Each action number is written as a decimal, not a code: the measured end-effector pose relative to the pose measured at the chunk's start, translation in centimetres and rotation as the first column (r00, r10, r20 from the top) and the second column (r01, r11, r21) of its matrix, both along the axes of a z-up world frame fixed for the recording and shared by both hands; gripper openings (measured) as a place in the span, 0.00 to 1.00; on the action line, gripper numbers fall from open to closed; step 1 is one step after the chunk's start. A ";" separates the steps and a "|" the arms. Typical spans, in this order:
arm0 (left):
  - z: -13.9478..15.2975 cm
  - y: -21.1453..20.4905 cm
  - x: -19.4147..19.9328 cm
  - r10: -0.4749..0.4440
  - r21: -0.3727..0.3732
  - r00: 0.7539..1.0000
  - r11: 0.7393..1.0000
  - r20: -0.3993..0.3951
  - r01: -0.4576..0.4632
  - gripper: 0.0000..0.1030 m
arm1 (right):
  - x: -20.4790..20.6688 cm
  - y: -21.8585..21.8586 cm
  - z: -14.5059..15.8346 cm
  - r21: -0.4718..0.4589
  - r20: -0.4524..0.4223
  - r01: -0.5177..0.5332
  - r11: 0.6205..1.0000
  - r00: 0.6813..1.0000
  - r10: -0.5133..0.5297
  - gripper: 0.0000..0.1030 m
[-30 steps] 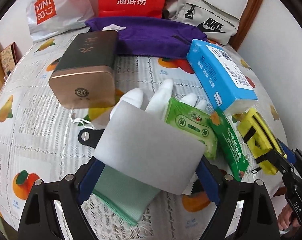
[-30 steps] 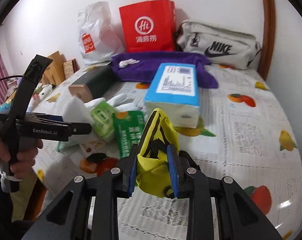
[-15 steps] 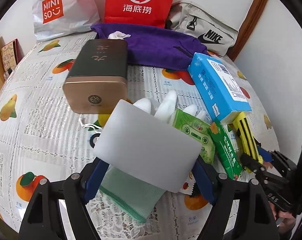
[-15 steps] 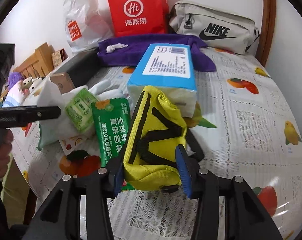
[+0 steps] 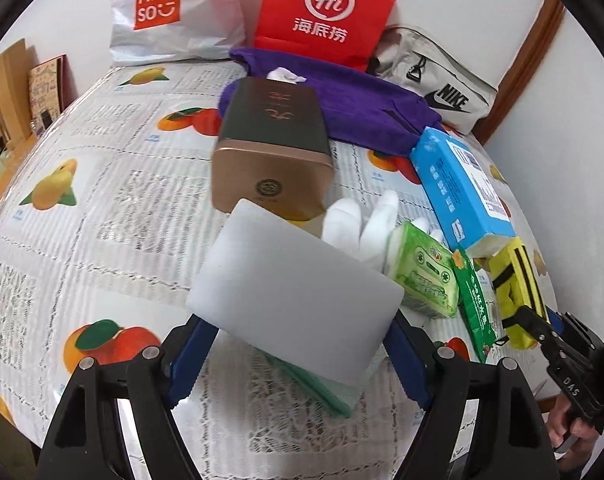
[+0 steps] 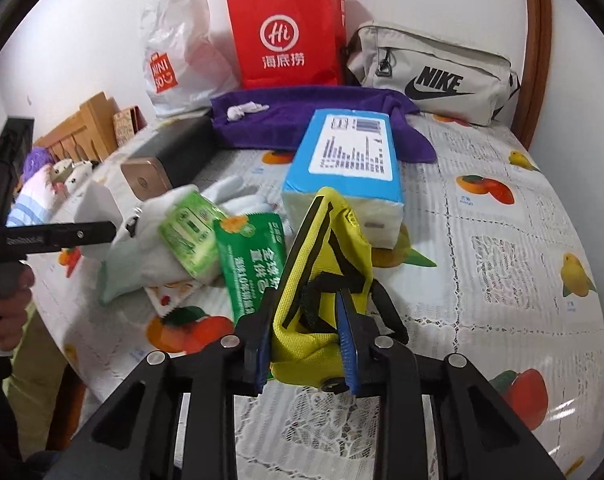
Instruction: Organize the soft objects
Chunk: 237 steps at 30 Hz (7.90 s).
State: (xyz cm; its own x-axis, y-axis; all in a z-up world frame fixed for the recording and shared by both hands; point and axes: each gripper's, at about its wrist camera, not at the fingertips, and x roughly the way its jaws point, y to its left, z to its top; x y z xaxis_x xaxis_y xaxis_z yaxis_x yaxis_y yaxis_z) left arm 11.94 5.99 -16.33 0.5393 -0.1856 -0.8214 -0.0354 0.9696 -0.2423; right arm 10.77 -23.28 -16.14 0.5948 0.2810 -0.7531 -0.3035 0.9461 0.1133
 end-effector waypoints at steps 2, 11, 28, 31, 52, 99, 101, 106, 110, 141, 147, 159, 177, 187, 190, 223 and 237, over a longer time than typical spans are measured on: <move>0.2 0.4 -0.1 0.009 0.001 1.000 1.000 0.001 -0.009 0.77 | -0.2 -0.1 0.5 0.010 0.003 0.004 1.000 1.000 -0.004 0.28; 2.8 1.2 0.1 0.023 -0.005 0.999 1.000 0.045 -0.023 0.77 | -0.6 -0.7 4.2 0.071 0.054 -0.003 0.997 0.999 -0.001 0.28; 6.7 1.8 4.9 0.026 0.026 0.995 0.999 0.096 -0.029 0.77 | 6.2 -0.2 8.1 0.088 0.120 0.003 0.996 0.993 -0.014 0.28; 6.9 1.9 5.9 0.031 0.030 0.995 0.999 0.097 -0.034 0.77 | 8.0 0.1 8.5 0.090 0.130 -0.003 0.996 0.992 -0.009 0.28; 8.6 1.6 12.7 0.041 0.078 0.994 0.996 0.101 -0.049 0.77 | 20.2 2.4 7.2 0.069 0.095 -0.044 0.997 0.995 0.037 0.28; 4.7 4.7 19.5 0.086 0.043 0.996 0.995 0.009 -0.086 0.77 | 31.9 6.9 -0.5 -0.036 -0.124 -0.152 0.988 0.981 0.147 0.33; 4.5 4.7 20.0 0.087 0.036 0.996 0.996 0.009 -0.087 0.77 | 31.9 6.8 -0.5 0.014 -0.141 -0.163 0.987 0.976 0.163 0.35; 4.4 4.2 21.6 0.068 0.025 0.998 0.997 0.015 -0.068 0.77 | 31.7 7.3 -0.6 0.022 -0.149 -0.200 0.980 0.968 0.201 0.48; 4.0 2.7 23.5 0.032 0.044 0.999 0.998 0.005 -0.033 0.77 | 30.8 6.8 0.5 0.015 -0.110 -0.210 0.978 0.971 0.210 0.49; 0.1 -1.8 28.0 -0.005 0.090 0.987 0.996 -0.161 0.019 0.91 | 25.3 0.6 2.5 -0.007 -0.046 -0.133 0.991 0.990 0.132 0.55; 2.3 -0.2 25.5 0.045 0.045 0.991 0.998 -0.124 -0.040 0.91 | 23.0 0.2 3.5 0.017 -0.044 -0.106 0.994 0.993 0.106 0.59; 5.4 2.2 16.1 0.101 -0.026 0.994 0.994 -0.032 -0.102 0.89 | 13.3 2.3 5.5 -0.018 -0.020 -0.160 0.987 0.987 0.159 0.59; 2.2 1.3 3.9 0.030 0.079 0.998 0.997 -0.054 -0.025 0.89 | 3.0 2.7 -0.9 0.015 -0.113 -0.163 0.987 0.980 0.163 0.61; -0.4 1.5 1.6 0.005 0.071 0.996 0.997 -0.087 0.002 0.89 | 4.1 4.0 -3.6 -0.004 -0.108 -0.180 0.984 0.978 0.179 0.62; -0.7 1.2 1.4 -0.014 0.069 0.996 0.997 -0.089 0.020 0.89 | 4.5 4.4 -3.7 -0.011 -0.076 -0.182 0.983 0.981 0.180 0.57; -2.1 -12.8 4.4 -0.317 0.182 0.946 0.928 -0.072 0.325 0.91 | 1.1 -3.9 -2.8 0.119 -0.074 0.066 0.991 0.996 -0.057 0.31; 0.3 -10.8 3.1 -0.286 0.179 0.958 0.944 0.015 0.279 0.69 | 1.4 -3.1 -3.6 0.110 -0.093 0.060 0.992 0.994 -0.050 0.31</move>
